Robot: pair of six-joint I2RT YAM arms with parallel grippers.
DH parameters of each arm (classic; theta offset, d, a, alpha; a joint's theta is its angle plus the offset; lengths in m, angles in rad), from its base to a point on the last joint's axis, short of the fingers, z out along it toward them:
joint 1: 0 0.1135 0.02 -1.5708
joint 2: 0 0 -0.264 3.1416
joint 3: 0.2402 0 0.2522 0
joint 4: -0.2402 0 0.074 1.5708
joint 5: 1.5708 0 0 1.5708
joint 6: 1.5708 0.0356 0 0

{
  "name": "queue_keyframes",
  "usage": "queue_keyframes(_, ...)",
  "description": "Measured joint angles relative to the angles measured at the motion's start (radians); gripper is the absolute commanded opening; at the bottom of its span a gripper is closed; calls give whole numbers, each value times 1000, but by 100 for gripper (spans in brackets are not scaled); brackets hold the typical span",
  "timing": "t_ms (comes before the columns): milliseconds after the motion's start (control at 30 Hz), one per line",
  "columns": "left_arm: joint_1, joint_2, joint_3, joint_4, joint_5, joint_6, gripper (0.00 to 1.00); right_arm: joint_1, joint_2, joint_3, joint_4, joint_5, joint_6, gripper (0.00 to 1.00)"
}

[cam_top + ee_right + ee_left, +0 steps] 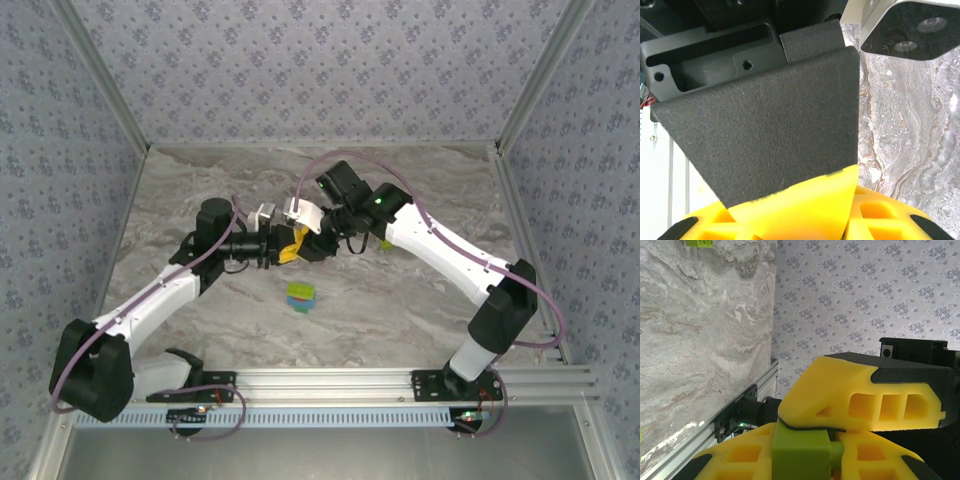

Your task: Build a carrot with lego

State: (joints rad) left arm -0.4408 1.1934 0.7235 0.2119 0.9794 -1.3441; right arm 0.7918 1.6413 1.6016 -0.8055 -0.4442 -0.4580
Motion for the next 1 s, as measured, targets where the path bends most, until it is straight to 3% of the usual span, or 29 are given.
queue_keyframes(267,-3,-27,0,-2,4,-13,12,-17,-37,-60,45,-29,4,55)
queue_keyframes(300,-5,-30,0,6,2,-24,6,-26,-53,-85,66,-41,12,56)
queue_keyframes(600,-6,-34,-21,138,-4,-146,6,-122,-212,-286,310,-202,119,64)
queue_keyframes(1000,-6,-54,-54,264,-86,-263,6,-77,-207,-314,527,-248,213,66)
